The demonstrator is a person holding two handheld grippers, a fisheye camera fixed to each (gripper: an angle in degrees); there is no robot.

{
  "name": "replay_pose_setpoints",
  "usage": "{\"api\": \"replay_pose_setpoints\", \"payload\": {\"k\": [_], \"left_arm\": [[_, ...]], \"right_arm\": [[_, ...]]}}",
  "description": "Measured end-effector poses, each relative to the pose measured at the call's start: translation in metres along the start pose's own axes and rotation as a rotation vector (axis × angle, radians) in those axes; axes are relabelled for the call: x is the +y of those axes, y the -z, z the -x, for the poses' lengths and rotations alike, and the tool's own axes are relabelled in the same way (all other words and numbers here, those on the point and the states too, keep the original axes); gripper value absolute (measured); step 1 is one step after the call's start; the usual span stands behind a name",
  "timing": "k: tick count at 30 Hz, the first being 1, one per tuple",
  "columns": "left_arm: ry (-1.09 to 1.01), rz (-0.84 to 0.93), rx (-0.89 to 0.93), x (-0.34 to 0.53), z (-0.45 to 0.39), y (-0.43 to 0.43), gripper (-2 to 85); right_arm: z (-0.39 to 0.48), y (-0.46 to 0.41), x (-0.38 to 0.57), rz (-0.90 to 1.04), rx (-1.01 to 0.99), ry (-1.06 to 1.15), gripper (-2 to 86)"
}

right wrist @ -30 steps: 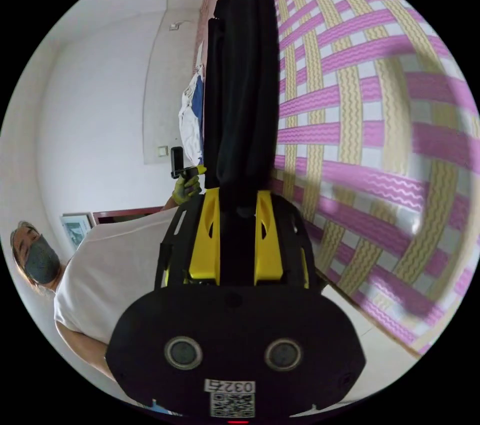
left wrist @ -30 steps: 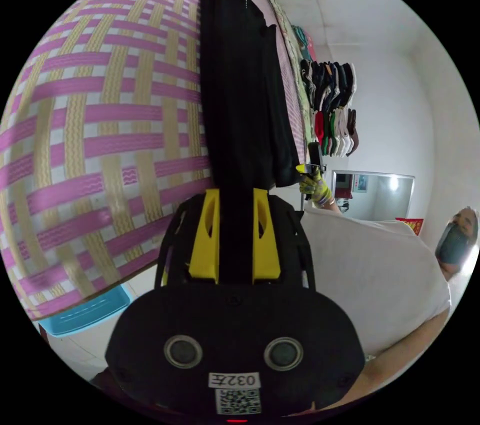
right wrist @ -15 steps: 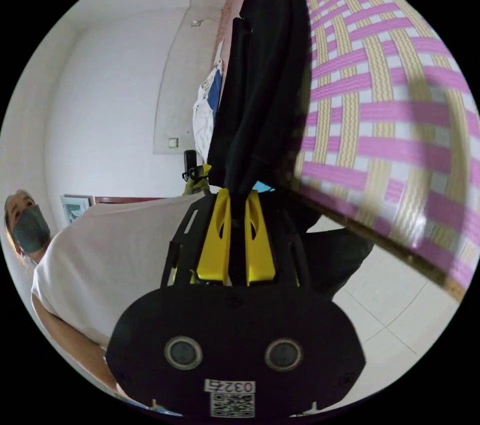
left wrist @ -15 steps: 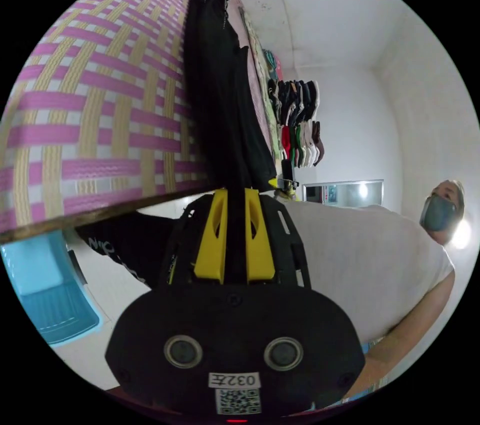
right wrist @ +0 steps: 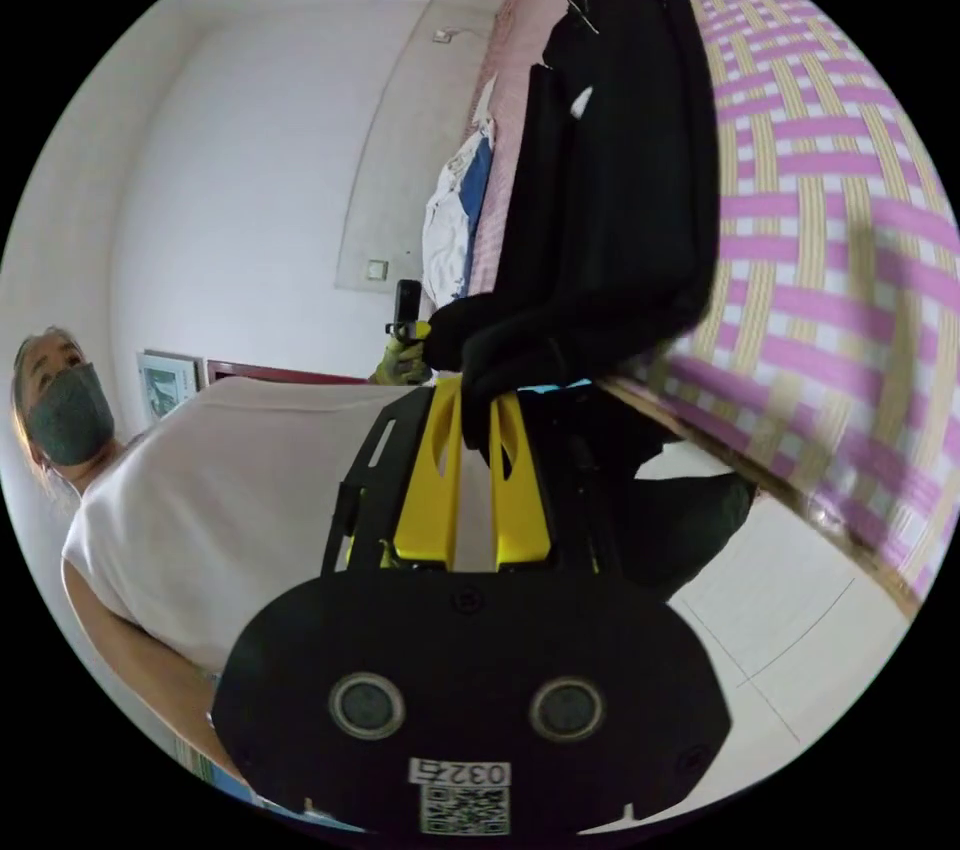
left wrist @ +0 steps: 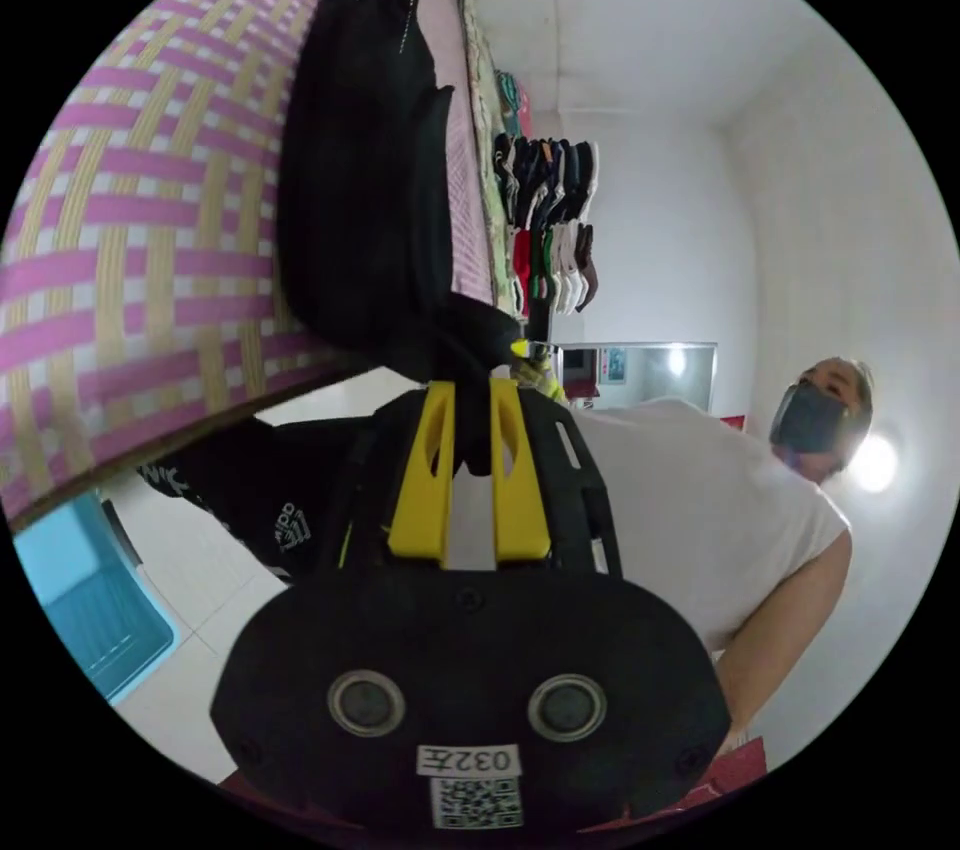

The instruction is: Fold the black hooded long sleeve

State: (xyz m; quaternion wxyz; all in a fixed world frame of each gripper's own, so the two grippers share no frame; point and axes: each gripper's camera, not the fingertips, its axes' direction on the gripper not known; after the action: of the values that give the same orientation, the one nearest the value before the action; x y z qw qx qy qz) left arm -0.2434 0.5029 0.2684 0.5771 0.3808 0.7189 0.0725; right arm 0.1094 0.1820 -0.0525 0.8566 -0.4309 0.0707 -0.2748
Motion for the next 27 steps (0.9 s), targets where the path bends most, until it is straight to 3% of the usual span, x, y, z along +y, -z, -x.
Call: {"api": "replay_pose_setpoints", "payload": {"k": [11,18,22,24,27], "left_arm": [[0.274,-0.075,0.1,-0.157,0.052,0.052,2.0],[0.416,-0.186,0.205,-0.184,0.116,0.053,2.8],[0.373,-0.405,0.28,-0.161,0.123,0.07,3.9],[0.326,-0.42,0.246,-0.154,0.116,0.075,4.2],[0.278,-0.398,0.059,-0.144,0.096,0.079,5.6]], "right_arm": [[-0.024,0.044,-0.127,-0.193,-0.066,-0.157,0.1],[-0.053,0.04,-0.164,-0.274,-0.025,-0.25,2.2],[-0.049,0.039,-0.164,-0.437,-0.079,-0.152,8.0],[-0.041,0.04,-0.159,-0.466,-0.037,-0.141,8.2],[-0.017,0.038,-0.139,-0.478,0.179,-0.13,8.5]]}}
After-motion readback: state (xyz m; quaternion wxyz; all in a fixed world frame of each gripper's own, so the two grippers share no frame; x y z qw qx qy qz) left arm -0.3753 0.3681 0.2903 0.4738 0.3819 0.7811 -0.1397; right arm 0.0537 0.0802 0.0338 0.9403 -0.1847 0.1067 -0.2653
